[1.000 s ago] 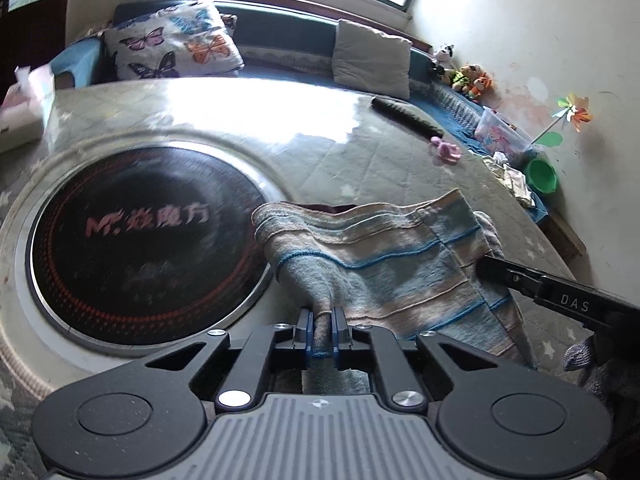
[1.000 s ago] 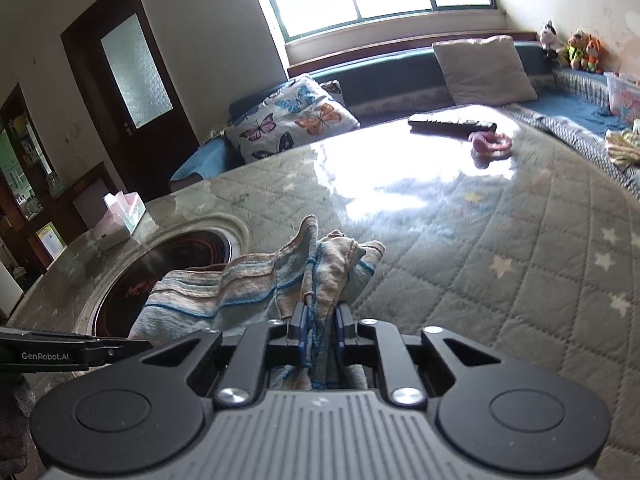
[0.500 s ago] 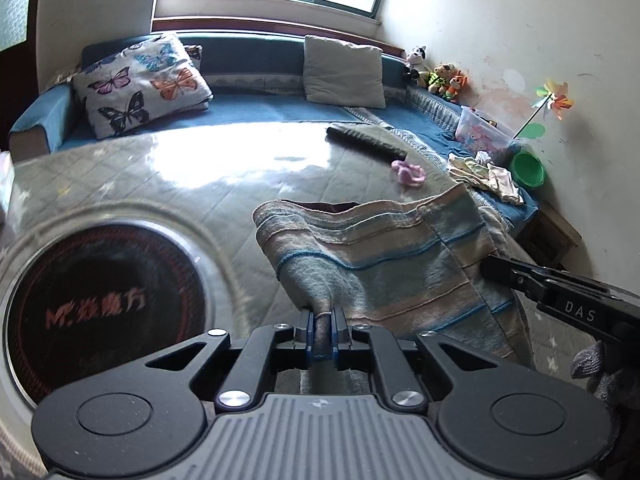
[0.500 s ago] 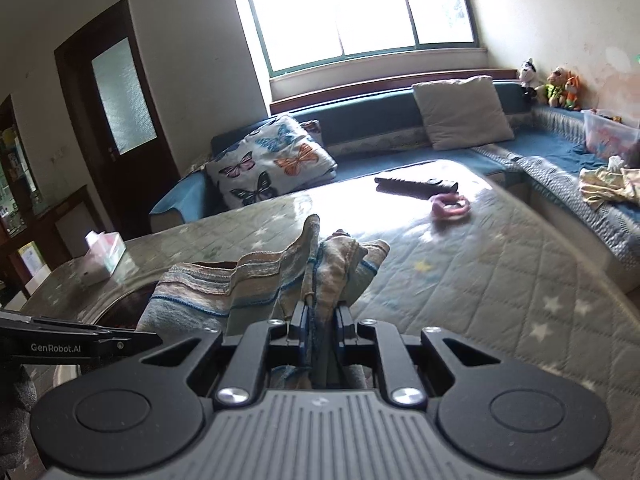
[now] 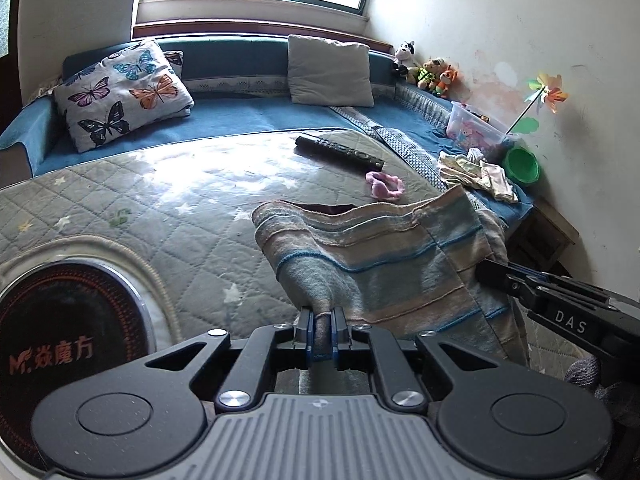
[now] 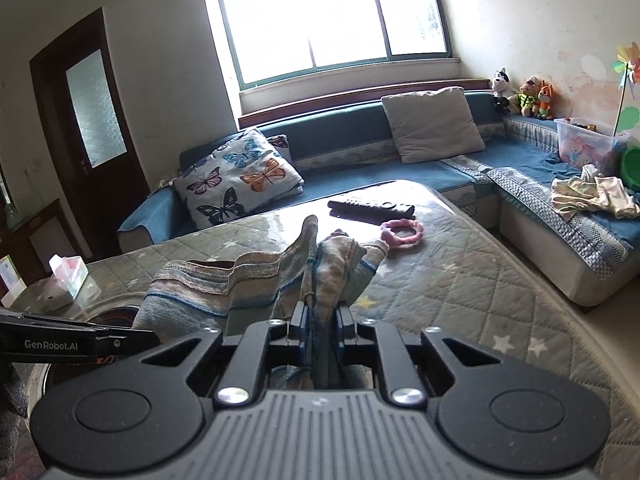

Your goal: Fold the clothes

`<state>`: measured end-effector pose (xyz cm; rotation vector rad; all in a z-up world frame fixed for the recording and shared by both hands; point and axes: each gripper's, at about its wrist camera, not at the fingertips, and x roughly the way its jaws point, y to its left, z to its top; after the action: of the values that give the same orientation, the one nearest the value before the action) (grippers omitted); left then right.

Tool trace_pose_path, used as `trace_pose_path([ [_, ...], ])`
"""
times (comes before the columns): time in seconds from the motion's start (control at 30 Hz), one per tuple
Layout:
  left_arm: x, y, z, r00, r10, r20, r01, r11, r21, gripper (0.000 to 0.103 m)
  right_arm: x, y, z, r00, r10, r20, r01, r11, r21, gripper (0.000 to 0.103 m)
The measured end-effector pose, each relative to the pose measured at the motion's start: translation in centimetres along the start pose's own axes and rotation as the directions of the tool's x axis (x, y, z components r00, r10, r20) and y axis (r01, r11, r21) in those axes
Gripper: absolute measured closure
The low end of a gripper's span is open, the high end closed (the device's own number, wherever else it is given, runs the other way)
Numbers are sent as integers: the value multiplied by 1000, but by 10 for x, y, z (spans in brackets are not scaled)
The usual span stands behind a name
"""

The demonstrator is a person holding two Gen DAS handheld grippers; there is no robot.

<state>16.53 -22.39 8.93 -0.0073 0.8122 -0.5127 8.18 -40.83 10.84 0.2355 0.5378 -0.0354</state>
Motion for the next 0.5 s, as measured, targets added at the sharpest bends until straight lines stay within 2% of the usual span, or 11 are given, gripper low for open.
trace_pose_path([
  [0.5, 40, -7, -4, 997, 19, -72, -18, 1000, 11, 94, 32, -22, -10, 998, -45, -53, 46, 999, 24, 90],
])
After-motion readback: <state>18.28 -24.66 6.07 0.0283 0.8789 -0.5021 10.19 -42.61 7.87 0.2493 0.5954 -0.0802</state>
